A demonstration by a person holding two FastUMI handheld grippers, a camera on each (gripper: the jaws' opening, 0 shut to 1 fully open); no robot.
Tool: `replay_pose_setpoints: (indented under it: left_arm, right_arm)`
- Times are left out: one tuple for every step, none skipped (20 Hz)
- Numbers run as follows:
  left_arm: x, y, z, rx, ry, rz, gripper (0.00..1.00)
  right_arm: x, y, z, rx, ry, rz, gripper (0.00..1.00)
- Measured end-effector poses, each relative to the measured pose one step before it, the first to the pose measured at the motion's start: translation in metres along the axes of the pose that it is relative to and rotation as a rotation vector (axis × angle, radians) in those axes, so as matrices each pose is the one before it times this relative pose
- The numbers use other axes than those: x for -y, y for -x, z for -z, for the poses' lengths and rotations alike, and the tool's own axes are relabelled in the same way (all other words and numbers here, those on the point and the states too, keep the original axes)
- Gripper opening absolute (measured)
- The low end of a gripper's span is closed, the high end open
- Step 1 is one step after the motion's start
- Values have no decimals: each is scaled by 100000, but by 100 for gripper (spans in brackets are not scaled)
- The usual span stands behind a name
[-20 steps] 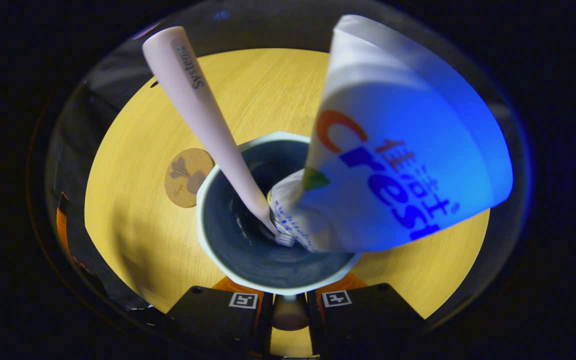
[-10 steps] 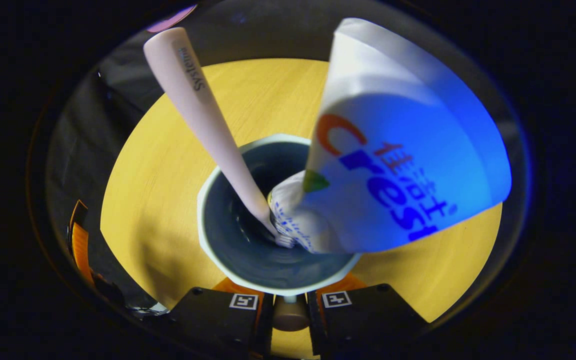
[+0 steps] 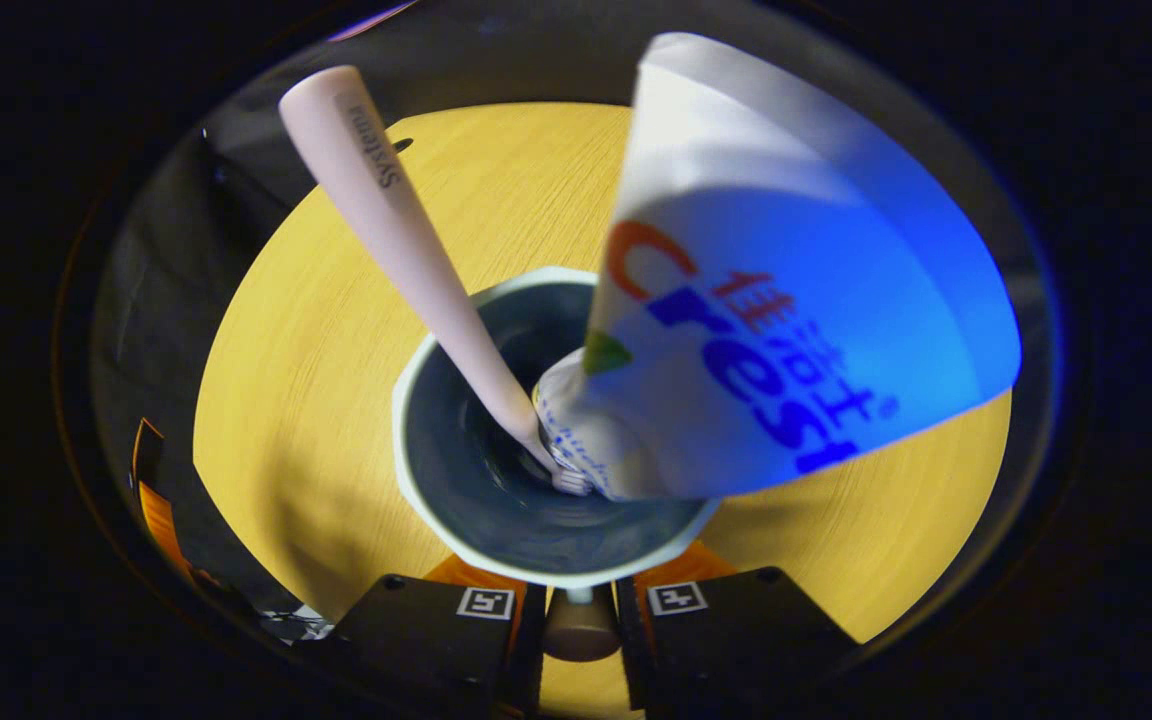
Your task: Put the toothbrush and toothpaste on the desktop into the cup, then pick up the cup and place it on the coaster on the desktop.
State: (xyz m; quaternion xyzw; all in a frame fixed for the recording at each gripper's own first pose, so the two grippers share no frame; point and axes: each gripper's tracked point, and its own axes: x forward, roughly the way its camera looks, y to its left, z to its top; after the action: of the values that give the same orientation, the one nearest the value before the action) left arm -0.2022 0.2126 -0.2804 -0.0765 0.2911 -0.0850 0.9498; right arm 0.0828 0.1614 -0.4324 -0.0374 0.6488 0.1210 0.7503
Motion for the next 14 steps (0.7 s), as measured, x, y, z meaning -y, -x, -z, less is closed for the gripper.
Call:
replay_pose_setpoints:
  left_arm:
    - [156,-172,-98,243,-179,536,95]
    - [198,-168,-131,-57,-348,549,95]
    - [334,-247,-1,-25,-380,811,95]
    - [326,-192,-19,-772,-272,570,95]
    - [448,-190,1,-692,313,1248,95]
    - [630,-343,-298,46,687,1657,95]
    - [840,-420,-343,295,138,1680,95]
    - [725,-313,-440,700,-614,854,95]
    - [583,-193,-433,1080,-766,108,95]
    - [824,-215,-625,1799,-453,389,95]
    - [951,-72,-431,773,-301,198,95]
    - [1175,-105,-209,151,338,932,95]
    - [1356,-181,-279,443,111,903,95]
    - [1274,-55,-448,559,-564,271,95]
  right_arm:
    - [-49,335,-265,1628,333,11,44]
    - [-125,633,-258,1757,224,-932,48]
    - [-172,707,-353,2781,-489,-888,60]
    - [7,599,-156,3700,-725,48,73]
    - [130,1206,-138,4072,-1149,-387,87]
    - [195,776,-428,5596,-1439,-106,100]
    - [476,1285,-458,7117,-742,289,100]
    - [680,1487,-395,7401,246,644,100]
    - [861,1452,-541,7607,959,800,100]
    - [1038,1605,-546,7920,1583,894,96]
    - [1314,1511,-739,7515,2041,1885,100]
    - [1102,1626,-657,6314,1769,1965,99]
    - [1025,1751,-941,5692,441,1195,99]
    - [994,1836,-1043,5175,-891,641,99]
